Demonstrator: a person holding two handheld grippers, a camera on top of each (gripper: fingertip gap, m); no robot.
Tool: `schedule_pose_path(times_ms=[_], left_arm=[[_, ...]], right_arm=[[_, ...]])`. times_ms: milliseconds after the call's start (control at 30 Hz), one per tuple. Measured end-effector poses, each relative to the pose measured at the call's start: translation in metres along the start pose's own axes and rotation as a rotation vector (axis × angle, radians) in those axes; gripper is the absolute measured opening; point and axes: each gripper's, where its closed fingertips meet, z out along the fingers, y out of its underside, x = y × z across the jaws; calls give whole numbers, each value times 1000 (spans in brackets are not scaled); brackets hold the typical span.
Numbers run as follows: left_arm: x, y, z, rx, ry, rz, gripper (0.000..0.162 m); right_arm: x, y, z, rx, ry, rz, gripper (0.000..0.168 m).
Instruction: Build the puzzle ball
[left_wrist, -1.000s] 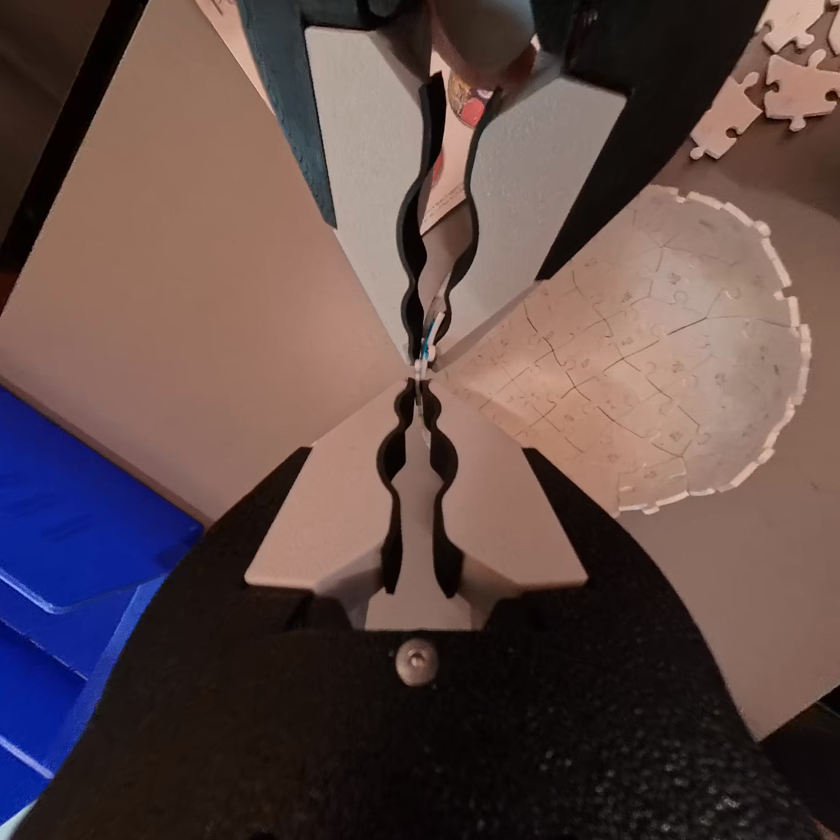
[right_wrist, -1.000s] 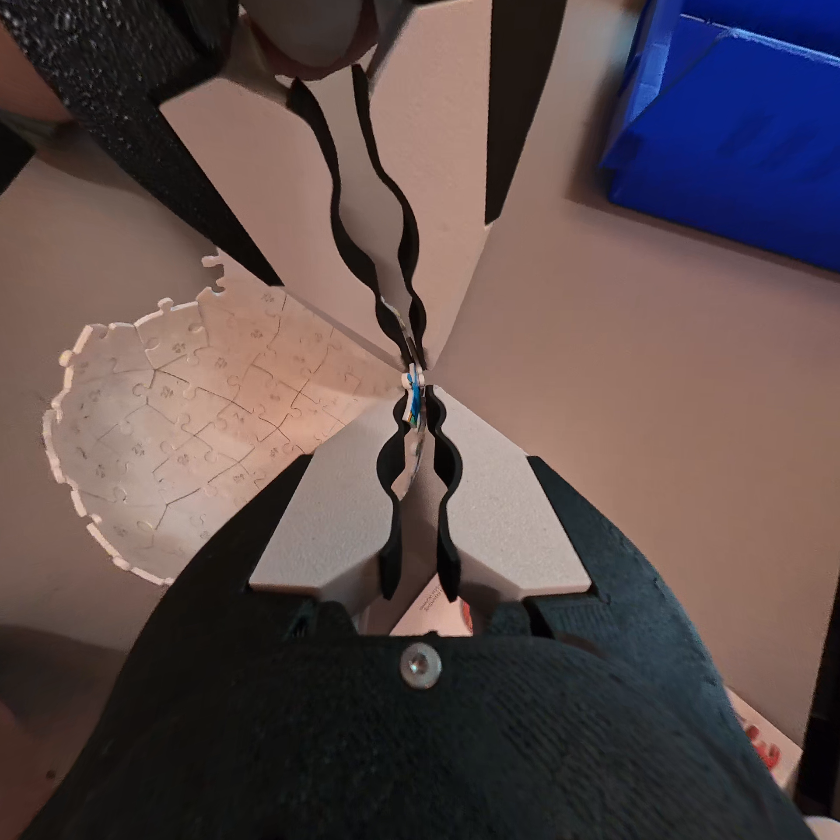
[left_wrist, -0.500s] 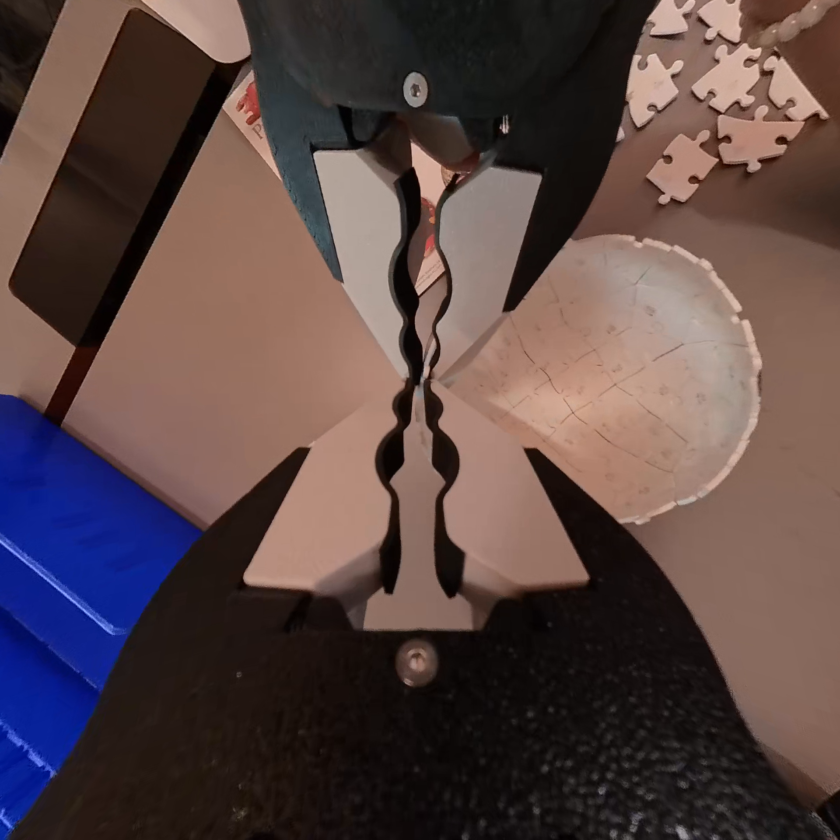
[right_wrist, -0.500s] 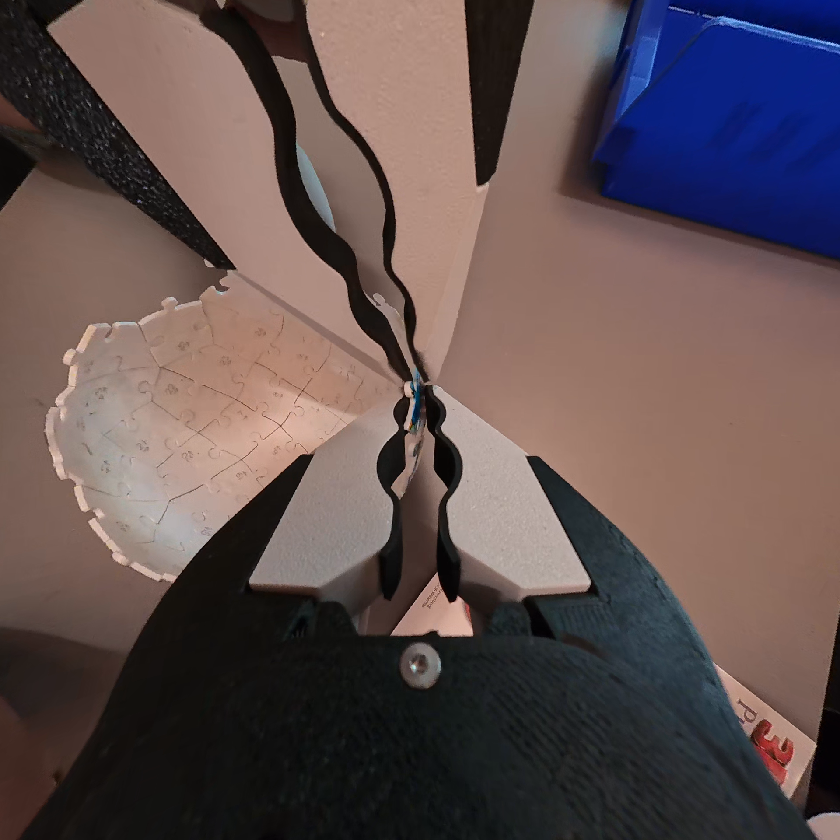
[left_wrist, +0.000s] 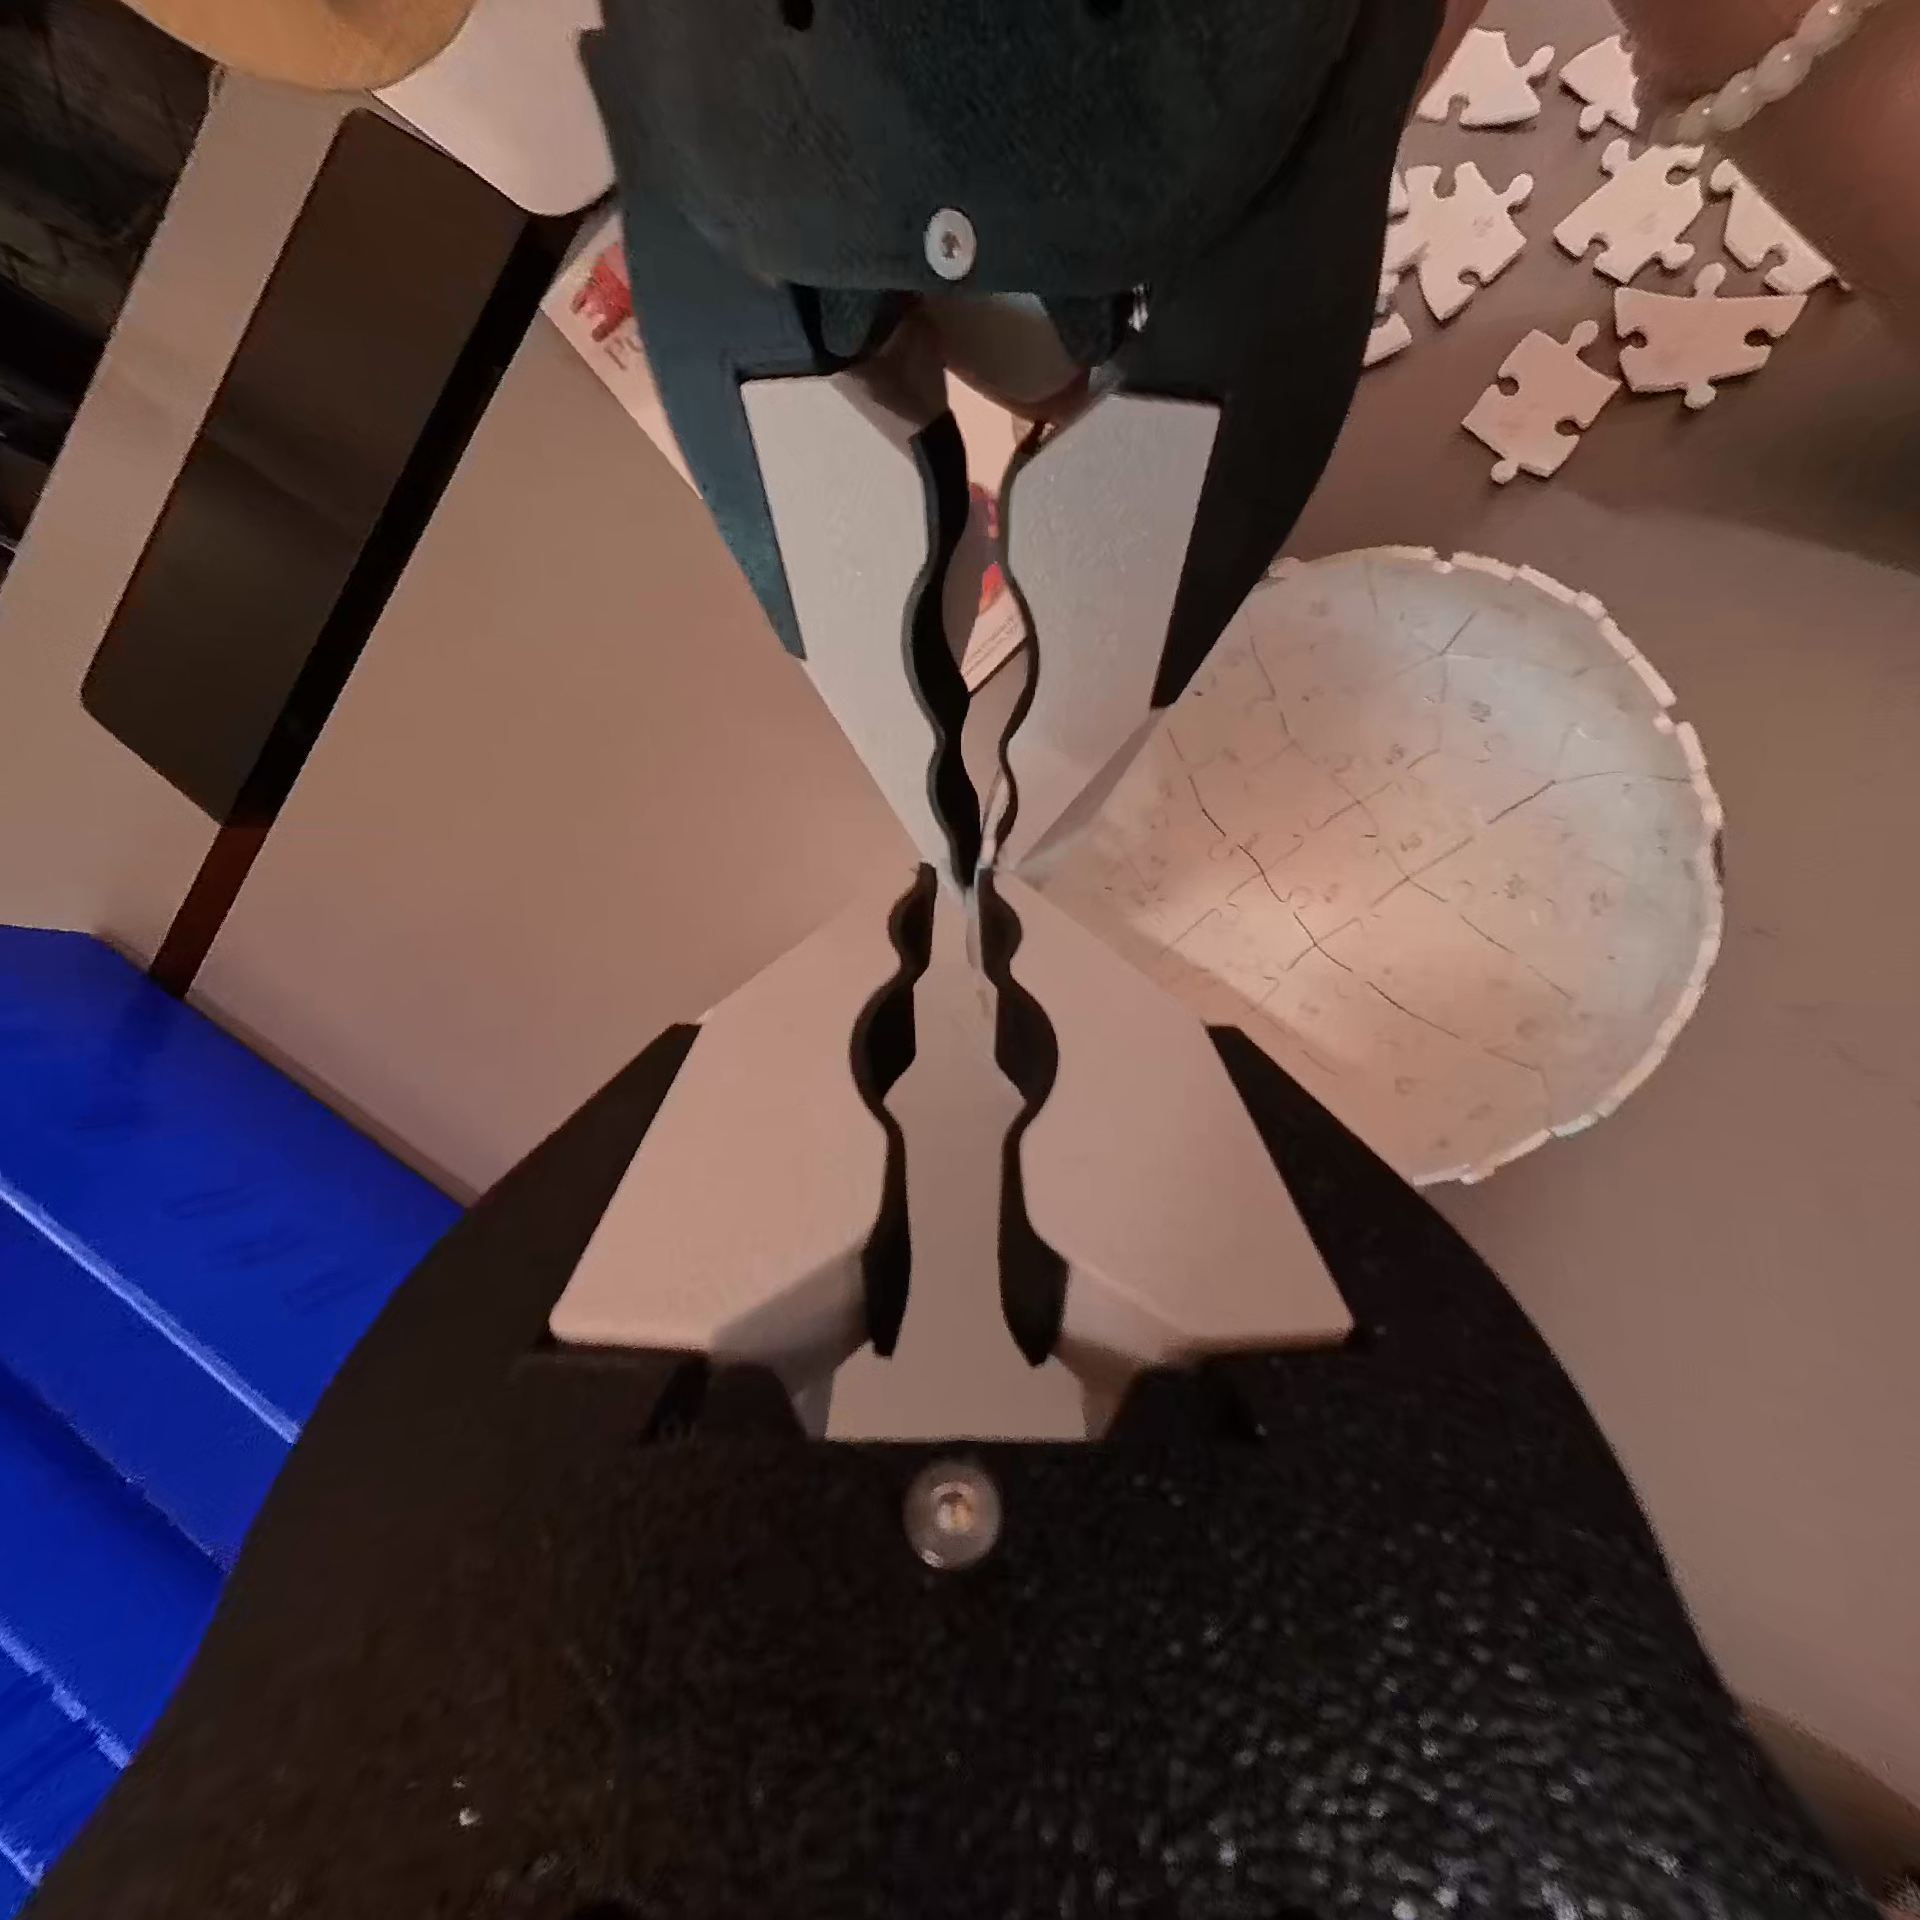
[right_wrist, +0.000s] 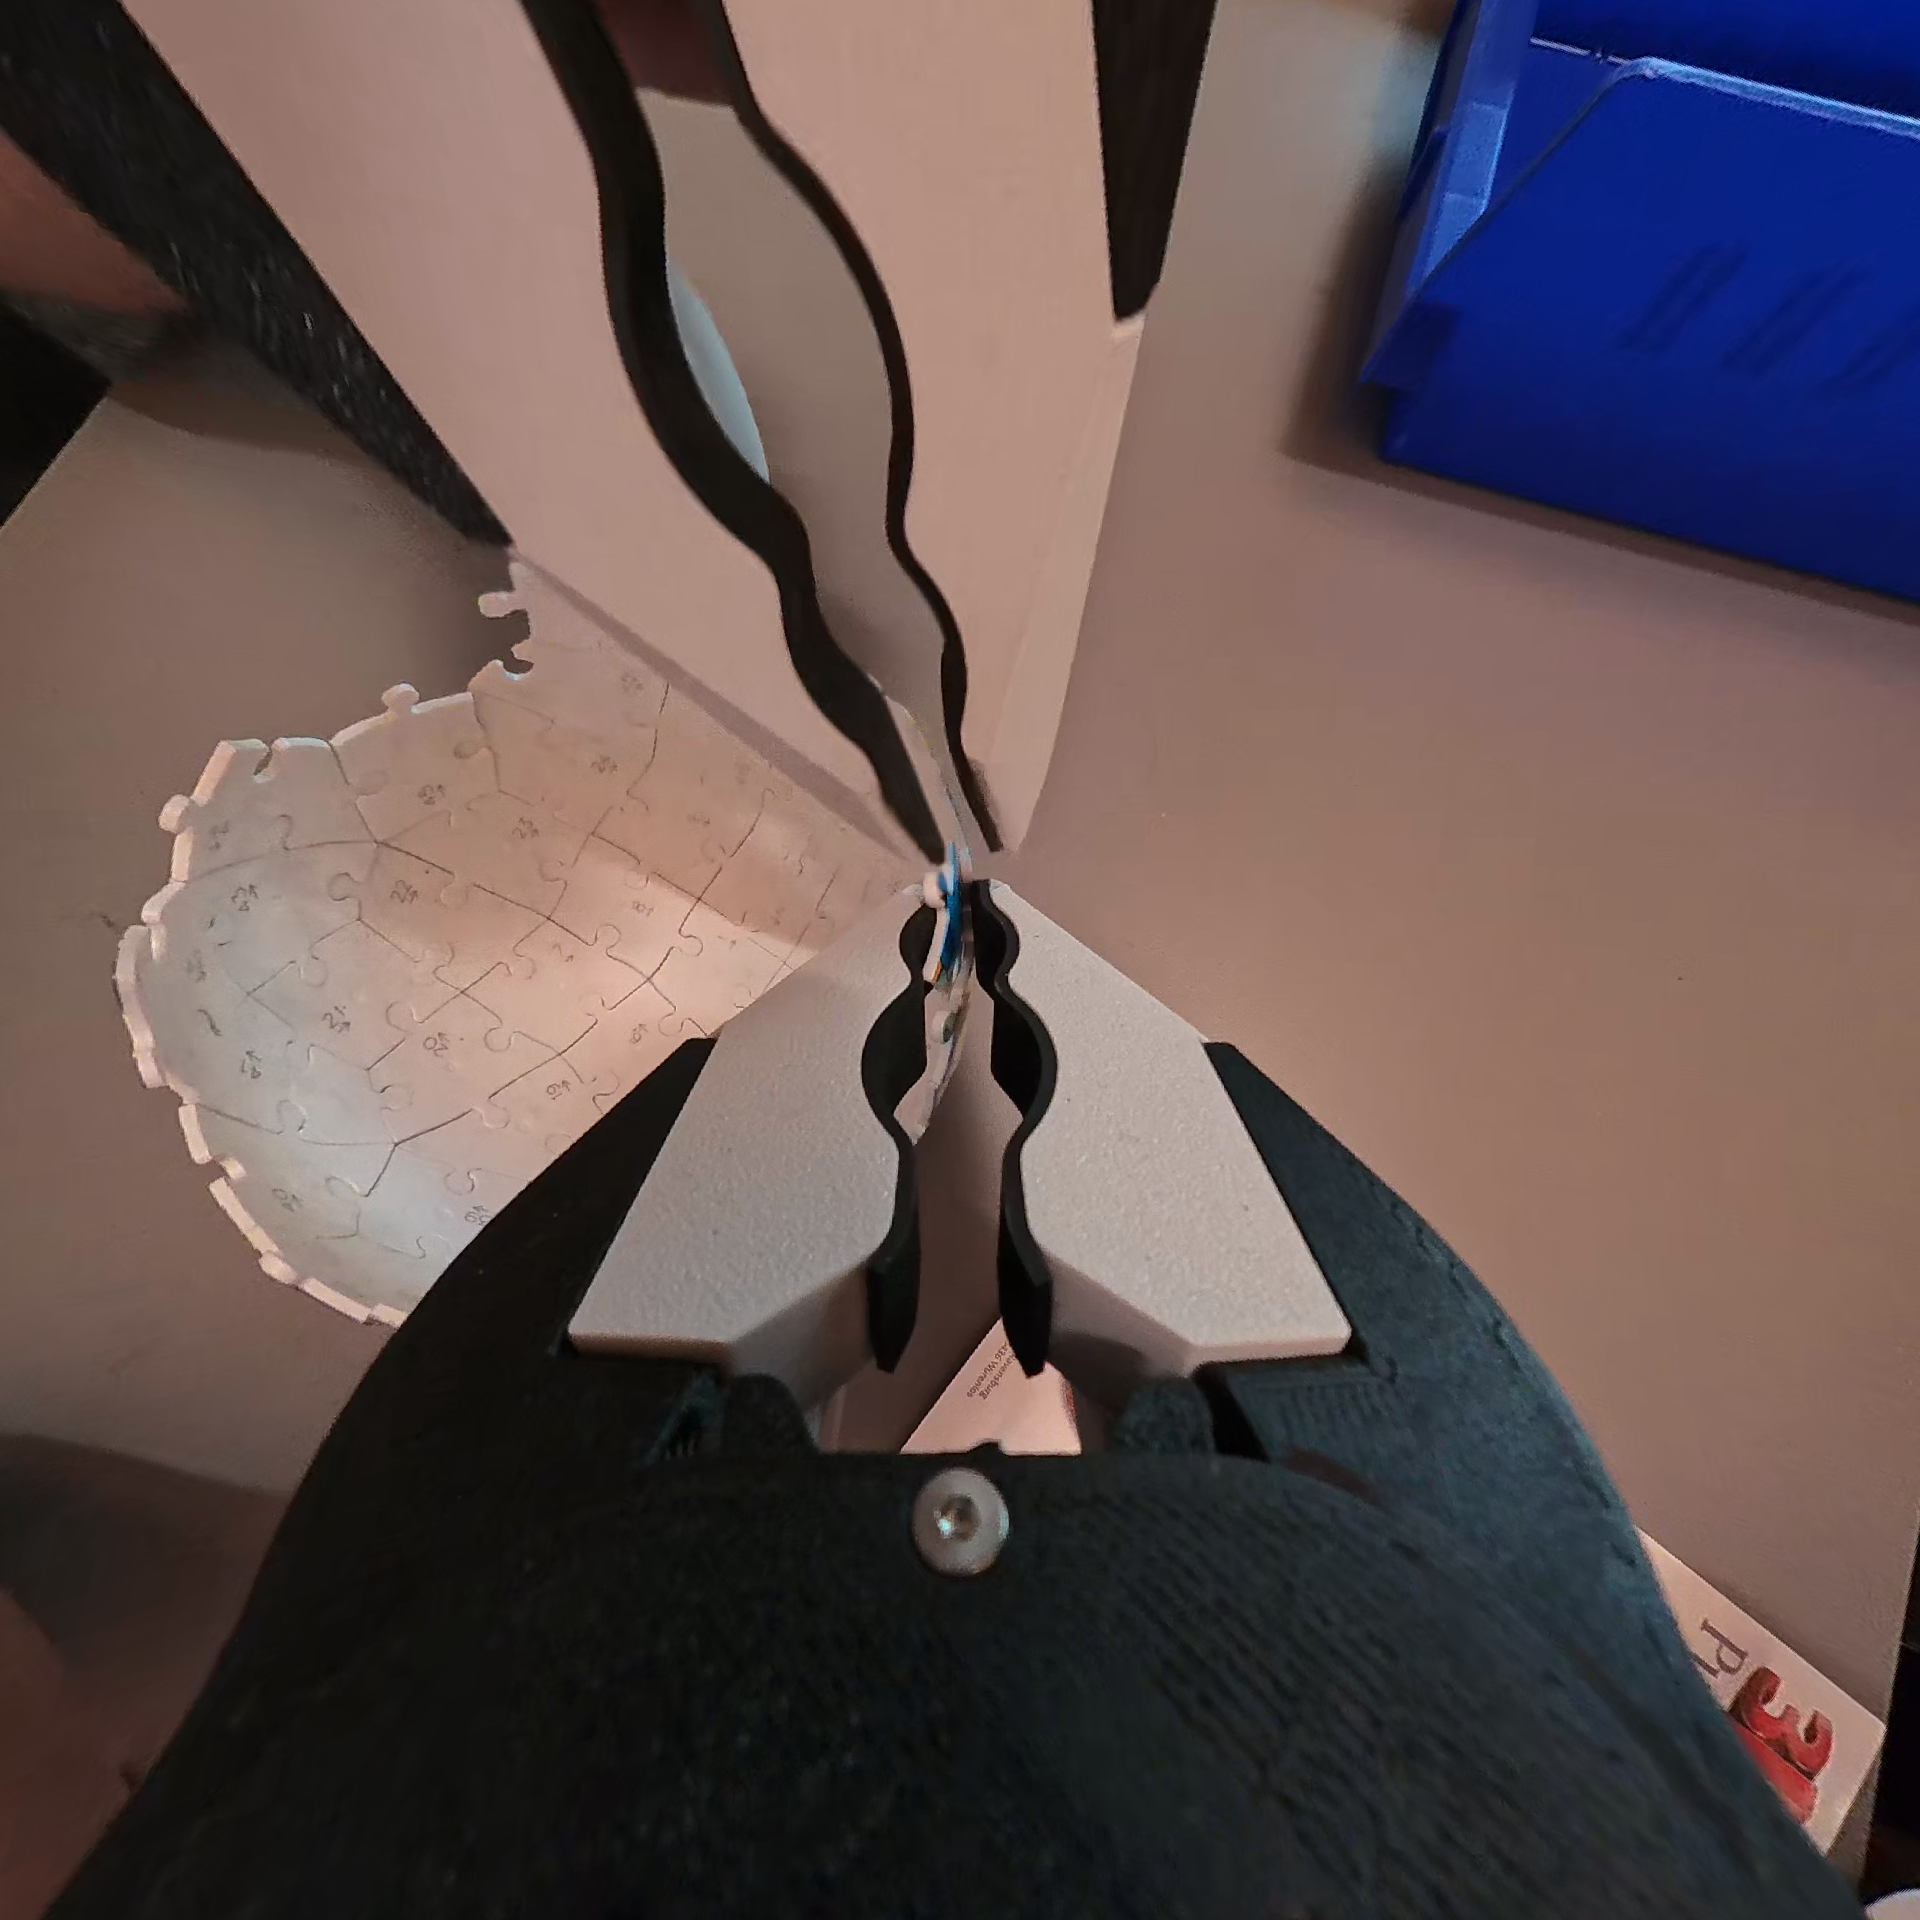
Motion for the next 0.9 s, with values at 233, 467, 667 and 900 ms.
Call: schedule_pose_path(times_ms=[233, 467, 667, 900], left_arm=[[3, -5, 0, 68, 65, -13, 5], [9, -10, 1, 88, 92, -2, 3], [6, -9, 4, 87, 88, -14, 0], [3, -11, 0, 119, 113, -68, 0]], right_arm=[[0, 0, 0, 8, -4, 2, 3], [0, 0, 0, 11, -4, 6, 3], [0, 0, 0, 13, -4, 11, 3], [-2, -2, -3, 50, -19, 24, 7]])
